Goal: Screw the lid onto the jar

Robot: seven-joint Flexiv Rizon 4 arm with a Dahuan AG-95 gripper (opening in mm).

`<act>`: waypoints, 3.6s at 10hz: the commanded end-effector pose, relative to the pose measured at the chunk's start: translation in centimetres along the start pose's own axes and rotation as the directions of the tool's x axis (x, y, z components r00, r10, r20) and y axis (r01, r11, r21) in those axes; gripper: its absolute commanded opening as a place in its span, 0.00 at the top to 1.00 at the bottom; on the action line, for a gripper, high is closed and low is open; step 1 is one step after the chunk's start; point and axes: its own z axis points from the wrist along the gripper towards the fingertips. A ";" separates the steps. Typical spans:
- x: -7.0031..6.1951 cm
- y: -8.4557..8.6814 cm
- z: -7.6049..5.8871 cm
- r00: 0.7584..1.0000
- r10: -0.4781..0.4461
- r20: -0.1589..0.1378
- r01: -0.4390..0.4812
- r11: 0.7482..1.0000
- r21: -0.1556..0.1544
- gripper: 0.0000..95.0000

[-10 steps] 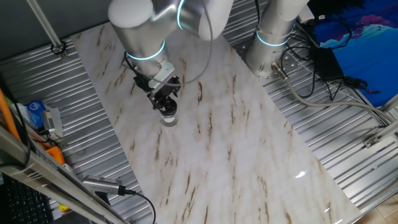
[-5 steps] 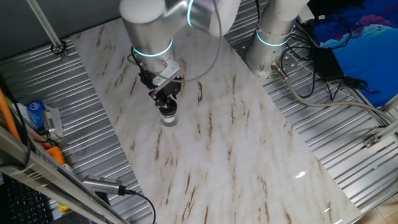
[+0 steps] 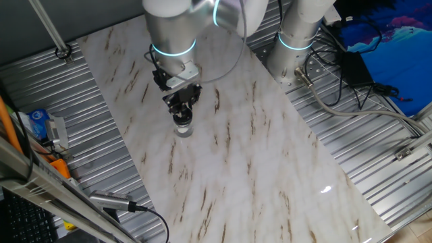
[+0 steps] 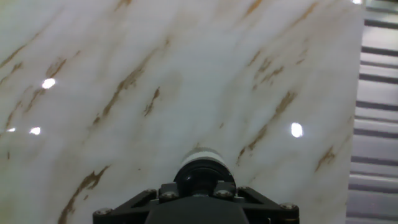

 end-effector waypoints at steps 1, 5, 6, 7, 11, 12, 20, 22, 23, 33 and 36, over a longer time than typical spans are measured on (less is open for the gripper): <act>-0.1 -0.3 0.3 0.998 0.066 -0.004 -0.066 0.998 0.012 1.00; -0.1 -0.3 0.3 0.998 0.066 -0.004 -0.066 0.998 0.012 1.00; -0.1 -0.3 0.3 0.998 0.066 -0.004 -0.066 0.998 0.012 1.00; -0.1 -0.3 0.3 0.998 0.066 -0.004 -0.066 0.998 0.012 1.00; -0.1 -0.3 0.3 0.998 0.066 -0.004 -0.066 0.998 0.012 1.00; -0.1 -0.3 0.3 0.998 0.066 -0.004 -0.066 0.998 0.012 1.00; -0.1 -0.3 0.3 0.998 0.066 -0.004 -0.066 0.998 0.012 1.00; 0.2 -0.7 1.4 0.322 0.936 0.145 -0.947 0.317 0.062 1.00; 0.2 -0.7 1.3 0.311 0.940 0.143 -0.950 0.306 0.059 1.00; 0.2 -0.7 1.4 0.147 0.978 0.145 -0.989 0.143 0.040 1.00; 0.2 -0.7 1.5 0.122 0.982 0.146 -0.992 0.118 0.036 1.00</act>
